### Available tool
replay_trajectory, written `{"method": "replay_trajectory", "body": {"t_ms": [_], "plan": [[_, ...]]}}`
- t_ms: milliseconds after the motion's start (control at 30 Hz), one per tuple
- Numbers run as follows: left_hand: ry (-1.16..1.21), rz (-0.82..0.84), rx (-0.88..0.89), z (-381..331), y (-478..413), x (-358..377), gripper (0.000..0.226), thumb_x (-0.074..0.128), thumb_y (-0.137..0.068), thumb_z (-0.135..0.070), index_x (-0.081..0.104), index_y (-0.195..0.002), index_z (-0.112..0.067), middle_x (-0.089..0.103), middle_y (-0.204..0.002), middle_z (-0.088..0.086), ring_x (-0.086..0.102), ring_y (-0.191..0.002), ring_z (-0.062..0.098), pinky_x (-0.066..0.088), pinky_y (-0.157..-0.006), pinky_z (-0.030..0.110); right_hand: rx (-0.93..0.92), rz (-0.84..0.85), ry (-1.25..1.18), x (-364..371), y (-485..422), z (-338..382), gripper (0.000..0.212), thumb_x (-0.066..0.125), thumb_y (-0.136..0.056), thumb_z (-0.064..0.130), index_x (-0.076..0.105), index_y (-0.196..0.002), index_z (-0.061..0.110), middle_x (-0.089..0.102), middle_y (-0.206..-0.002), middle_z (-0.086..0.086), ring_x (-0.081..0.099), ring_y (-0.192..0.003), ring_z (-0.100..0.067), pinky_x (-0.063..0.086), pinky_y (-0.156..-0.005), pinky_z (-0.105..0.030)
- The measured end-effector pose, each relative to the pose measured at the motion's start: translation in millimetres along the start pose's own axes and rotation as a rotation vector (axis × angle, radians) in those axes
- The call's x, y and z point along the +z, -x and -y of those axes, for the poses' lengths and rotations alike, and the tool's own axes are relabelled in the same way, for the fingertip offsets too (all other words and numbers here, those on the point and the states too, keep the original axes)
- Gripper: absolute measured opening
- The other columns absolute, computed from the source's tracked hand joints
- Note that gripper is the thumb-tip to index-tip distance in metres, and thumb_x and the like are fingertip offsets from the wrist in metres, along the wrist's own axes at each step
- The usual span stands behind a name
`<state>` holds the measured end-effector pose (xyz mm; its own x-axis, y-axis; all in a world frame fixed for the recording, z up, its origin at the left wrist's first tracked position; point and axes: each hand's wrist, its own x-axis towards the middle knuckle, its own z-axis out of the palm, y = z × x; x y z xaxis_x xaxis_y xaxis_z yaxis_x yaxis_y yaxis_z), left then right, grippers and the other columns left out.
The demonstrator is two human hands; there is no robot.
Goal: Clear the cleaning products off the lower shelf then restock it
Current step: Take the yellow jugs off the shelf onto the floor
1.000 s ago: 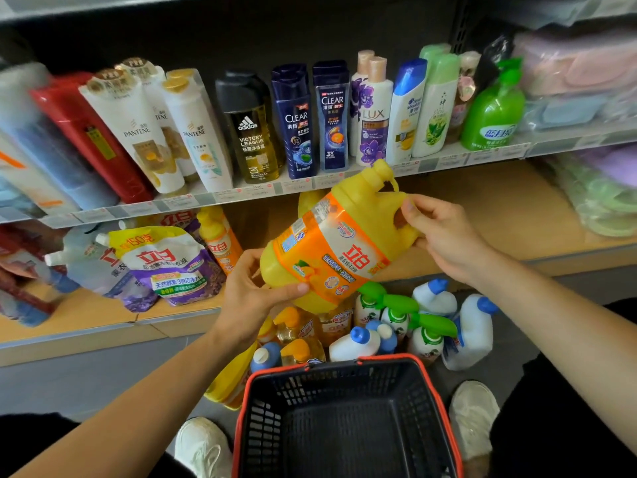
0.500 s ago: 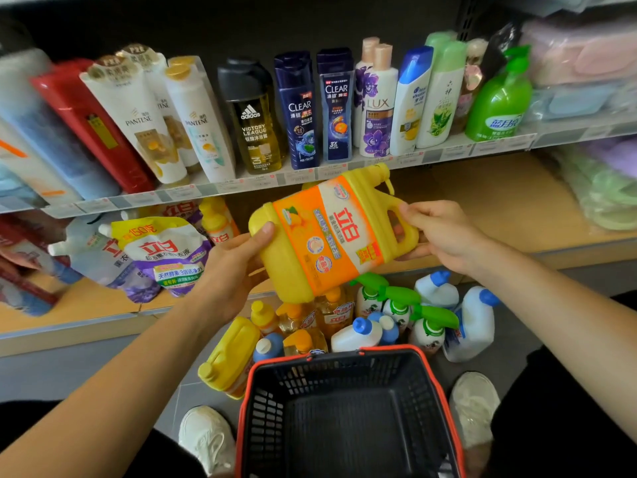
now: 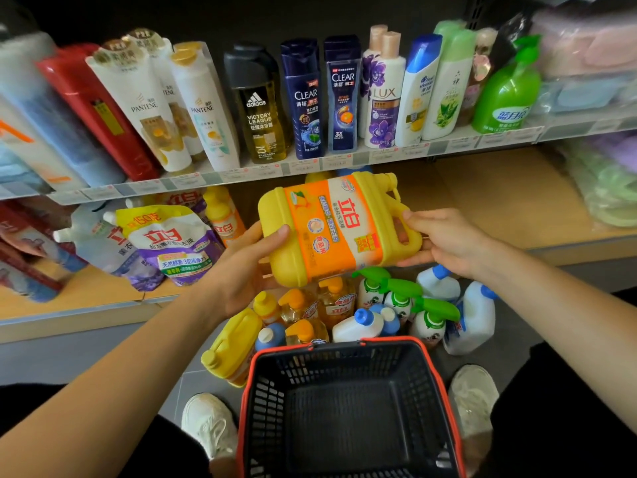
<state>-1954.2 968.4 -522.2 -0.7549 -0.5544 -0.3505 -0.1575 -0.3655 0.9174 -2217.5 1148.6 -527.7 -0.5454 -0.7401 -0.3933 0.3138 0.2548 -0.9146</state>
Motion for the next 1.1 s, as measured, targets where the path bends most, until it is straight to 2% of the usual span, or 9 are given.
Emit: {"method": "replay_trajectory", "body": {"t_ms": [200, 300, 433, 500, 567, 667, 733, 867, 1100], "plan": [[-0.052, -0.136, 0.227, -1.8, -1.1, 4.2, 0.080, 0.087, -0.072, -0.045, 0.051, -0.141, -0.027, 0.070, -0.128, 0.001, 0.070, -0.112, 0.026, 0.059, -0.089, 0.052, -0.002, 0.055, -0.072, 9.5, 3.4, -9.7, 0.033, 0.054, -0.103, 0.020, 0.061, -0.130, 0.004, 0.071, -0.116, -0.022, 0.071, -0.105, -0.035, 0.058, -0.088, -0.055], [-0.158, -0.207, 0.317, -11.2, 0.4, 1.5, 0.084, 0.089, -0.063, -0.048, 0.056, -0.136, -0.024, 0.071, -0.124, 0.000, 0.071, -0.110, 0.024, 0.060, -0.088, 0.052, -0.028, 0.062, 0.050, 15.1, 6.0, -9.8, 0.029, 0.056, -0.102, 0.022, 0.065, -0.126, 0.009, 0.075, -0.111, -0.017, 0.074, -0.099, -0.030, 0.060, -0.088, -0.045], [-0.567, -0.292, 0.522, -20.2, 7.4, 1.8, 0.091, 0.089, -0.054, -0.061, 0.057, -0.135, -0.033, 0.066, -0.121, -0.013, 0.066, -0.109, 0.008, 0.061, -0.082, 0.036, -0.349, -0.204, 0.363, 16.1, 6.9, -8.8, 0.019, 0.075, -0.089, 0.024, 0.073, -0.108, 0.022, 0.076, -0.101, 0.000, 0.072, -0.094, -0.010, 0.057, -0.086, -0.027], [-0.774, -0.301, 0.561, -21.0, 10.8, 4.2, 0.094, 0.085, -0.052, -0.068, 0.057, -0.135, -0.035, 0.063, -0.122, -0.015, 0.061, -0.110, 0.006, 0.058, -0.084, 0.039, -0.522, -0.193, 0.492, 16.1, 8.3, -7.0, 0.034, 0.083, -0.081, 0.026, 0.072, -0.113, 0.021, 0.074, -0.102, 0.008, 0.070, -0.093, -0.002, 0.054, -0.083, -0.016], [-0.911, -0.272, 0.548, -20.6, 14.7, 8.3, 0.094, 0.080, -0.050, -0.073, 0.056, -0.134, -0.038, 0.061, -0.120, -0.013, 0.059, -0.110, 0.013, 0.055, -0.087, 0.050, -0.604, -0.035, 0.585, 18.4, 8.6, -7.1, 0.058, 0.087, -0.075, 0.028, 0.065, -0.128, 0.022, 0.070, -0.116, 0.011, 0.065, -0.104, 0.003, 0.050, -0.088, -0.012], [-1.055, -0.201, 0.565, -18.2, 21.0, 16.8, 0.094, 0.076, -0.049, -0.076, 0.058, -0.133, -0.038, 0.059, -0.111, -0.015, 0.059, -0.106, 0.014, 0.052, -0.084, 0.050, -0.585, 0.233, 0.740, 29.1, 8.2, -13.5, 0.101, 0.090, -0.063, 0.048, 0.042, -0.150, 0.033, 0.053, -0.142, 0.019, 0.048, -0.131, 0.004, 0.039, -0.105, -0.015], [-1.080, -0.135, 0.599, -16.9, 24.2, 22.2, 0.092, 0.078, -0.052, -0.073, 0.058, -0.134, -0.037, 0.059, -0.110, -0.017, 0.059, -0.104, 0.012, 0.052, -0.082, 0.048, -0.548, 0.373, 0.741, 38.0, 7.1, -21.8, 0.112, 0.093, -0.058, 0.048, 0.034, -0.153, 0.041, 0.047, -0.147, 0.025, 0.041, -0.137, 0.005, 0.035, -0.111, -0.016], [-1.039, 0.018, 0.674, -16.6, 26.2, 25.9, 0.090, 0.084, -0.058, -0.064, 0.056, -0.138, -0.033, 0.060, -0.114, -0.011, 0.059, -0.108, 0.011, 0.052, -0.083, 0.047, -0.586, 0.440, 0.581, 47.9, 10.0, -31.8, 0.097, 0.097, -0.059, 0.026, 0.043, -0.136, 0.050, 0.059, -0.131, 0.030, 0.056, -0.122, 0.005, 0.048, -0.096, -0.014], [-1.057, 0.041, 0.866, -13.9, 28.9, 34.7, 0.072, 0.076, -0.083, -0.052, 0.052, -0.145, -0.022, 0.060, -0.135, -0.005, 0.058, -0.125, 0.014, 0.052, -0.094, 0.044, -0.699, 0.269, 0.575, 50.2, 28.5, -33.0, 0.089, 0.100, -0.054, 0.029, 0.054, -0.130, 0.039, 0.066, -0.116, 0.027, 0.063, -0.110, 0.005, 0.048, -0.085, -0.010]]}}
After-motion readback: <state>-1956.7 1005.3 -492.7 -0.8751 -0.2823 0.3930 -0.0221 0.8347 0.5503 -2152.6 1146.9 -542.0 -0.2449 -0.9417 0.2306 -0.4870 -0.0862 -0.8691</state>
